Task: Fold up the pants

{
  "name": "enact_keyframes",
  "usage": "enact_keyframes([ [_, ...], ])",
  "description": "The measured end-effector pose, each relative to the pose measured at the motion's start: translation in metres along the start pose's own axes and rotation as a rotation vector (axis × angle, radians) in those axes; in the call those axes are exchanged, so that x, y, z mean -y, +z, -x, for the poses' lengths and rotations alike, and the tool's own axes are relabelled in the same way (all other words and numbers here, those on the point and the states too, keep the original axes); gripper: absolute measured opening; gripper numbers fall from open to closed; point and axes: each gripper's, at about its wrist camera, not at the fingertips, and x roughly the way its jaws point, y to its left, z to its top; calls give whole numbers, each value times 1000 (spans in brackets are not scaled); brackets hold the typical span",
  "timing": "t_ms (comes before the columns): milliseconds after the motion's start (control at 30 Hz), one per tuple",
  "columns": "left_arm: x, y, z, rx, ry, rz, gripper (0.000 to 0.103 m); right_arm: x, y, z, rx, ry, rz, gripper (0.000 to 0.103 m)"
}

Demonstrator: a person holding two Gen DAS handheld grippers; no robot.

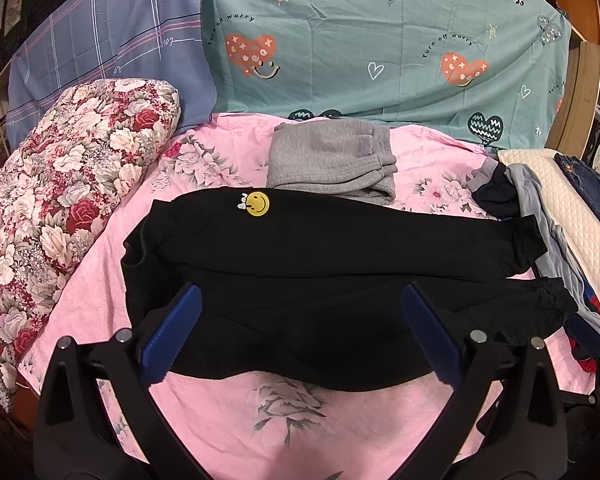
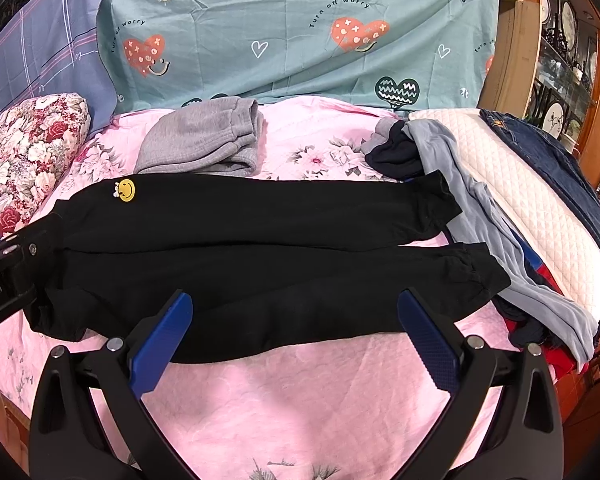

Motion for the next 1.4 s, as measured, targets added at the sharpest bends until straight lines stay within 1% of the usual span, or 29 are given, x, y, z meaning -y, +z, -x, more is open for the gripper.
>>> enact_keyframes([
  [133,-2,-2,-5,-7,2,-1,101,-1,0,-1,-3,2,2,102],
  [200,-5,-6,-17,-53,1,15,101,1,-1,-5,-17,5,1,102],
  [233,-7,-9,-26,-83,14,25,101,2,-2,-7,-25,8,1,102],
  [267,-12,-17,-40,-126,42,32,101,4,-4,-10,-34,8,2,102],
  [333,-25,-29,-59,-188,86,60,101,6,-8,-15,-56,2,5,102],
  [400,-54,-39,-78,-248,137,134,101,9,-11,-22,-83,3,1,102],
  [433,-71,-40,-84,-260,174,170,101,10,-13,-25,-95,7,-4,102],
  [533,-114,-38,-93,-258,260,248,101,13,-16,-31,-115,24,-11,102],
  [567,-131,-35,-97,-259,273,273,101,13,-17,-32,-113,24,-8,102],
  [600,-143,-32,-102,-267,270,286,101,14,-17,-32,-112,24,-6,102],
  [633,-155,-30,-110,-291,260,297,101,14,-18,-32,-112,25,-6,102],
  [733,-168,-25,-132,-341,227,301,101,17,-20,-34,-119,27,-9,102],
  [833,-171,-28,-153,-397,182,303,100,23,-19,-35,-126,15,-25,102],
  [867,-172,-29,-162,-410,166,315,90,26,-18,-36,-126,8,-33,102],
  [900,-173,-30,-167,-416,153,328,76,28,-18,-36,-124,3,-38,102],
  [933,-177,-32,-171,-430,157,341,34,29,-19,-36,-123,-3,-43,102],
  [967,-180,-37,-175,-458,190,358,12,31,-19,-36,-123,-11,-49,102],
  [1000,-186,-40,-177,-461,173,385,12,32,-19,-36,-124,-15,-51,102],
  [1067,-196,-43,-169,-430,135,431,12,31,-20,-38,-132,-23,-51,102],
  [1233,-226,-53,-147,-371,101,522,11,22,-22,-44,-152,-40,-18,102],
  [1267,-239,-57,-139,-362,133,548,8,20,-22,-44,-151,-49,-5,102],
  [1300,-248,-58,-131,-348,226,545,8,21,-21,-44,-147,-61,6,102],
  [1333,-258,-59,-123,-321,274,552,8,23,-20,-43,-143,-69,11,102],
  [1367,-279,-64,-118,-313,196,616,8,28,-16,-42,-141,-72,16,102],
  [1400,-294,-69,-118,-339,104,674,8,34,-13,-42,-149,-56,14,102],
])
